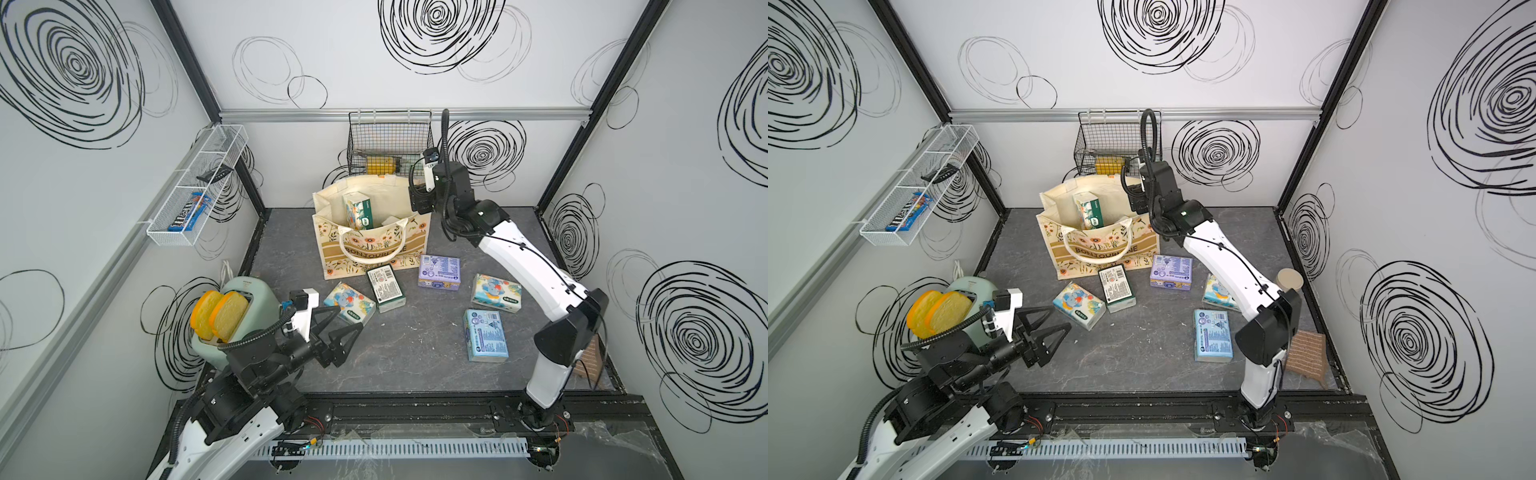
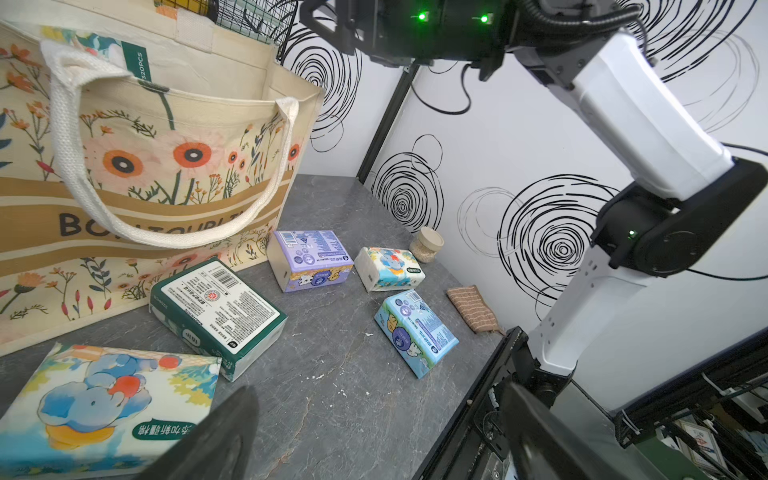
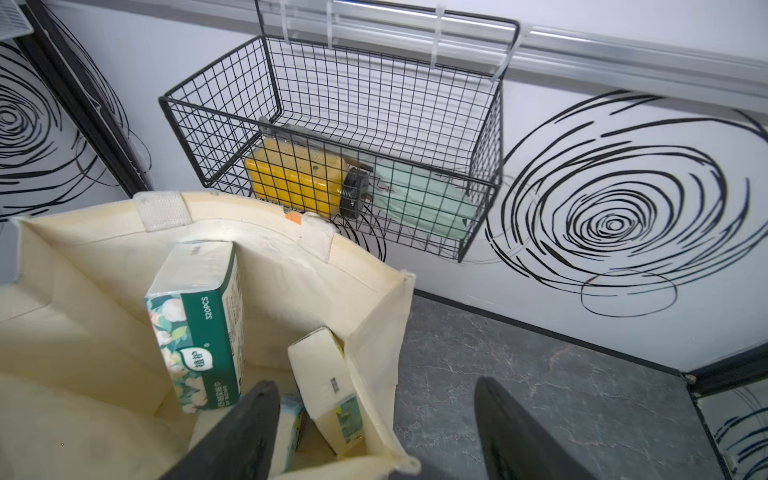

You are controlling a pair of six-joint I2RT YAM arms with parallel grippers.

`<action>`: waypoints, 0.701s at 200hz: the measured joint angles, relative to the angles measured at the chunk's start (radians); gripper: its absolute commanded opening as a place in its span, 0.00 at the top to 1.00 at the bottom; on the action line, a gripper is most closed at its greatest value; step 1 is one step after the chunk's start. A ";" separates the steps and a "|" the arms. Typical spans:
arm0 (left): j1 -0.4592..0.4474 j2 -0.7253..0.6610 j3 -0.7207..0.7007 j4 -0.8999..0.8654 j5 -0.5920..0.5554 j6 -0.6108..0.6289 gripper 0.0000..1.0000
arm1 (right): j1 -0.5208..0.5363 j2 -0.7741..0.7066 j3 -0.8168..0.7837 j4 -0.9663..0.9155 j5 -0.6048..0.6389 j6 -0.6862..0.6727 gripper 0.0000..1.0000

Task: Put tissues into the canvas bag
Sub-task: Place the pack of facial tissues in the canvas bag, then move the pack of facial tissues to the center of the board.

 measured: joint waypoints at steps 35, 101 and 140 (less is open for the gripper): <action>0.000 0.007 -0.002 0.001 0.000 0.000 0.05 | -0.007 -0.333 -0.358 0.043 -0.069 0.080 0.22; 0.005 0.161 -0.002 0.013 0.013 -0.001 0.10 | -0.018 -0.858 -0.968 -0.006 -0.202 0.301 0.20; -0.028 0.307 -0.040 0.077 0.071 -0.043 0.13 | -0.040 -1.051 -1.225 -0.147 -0.171 0.571 0.16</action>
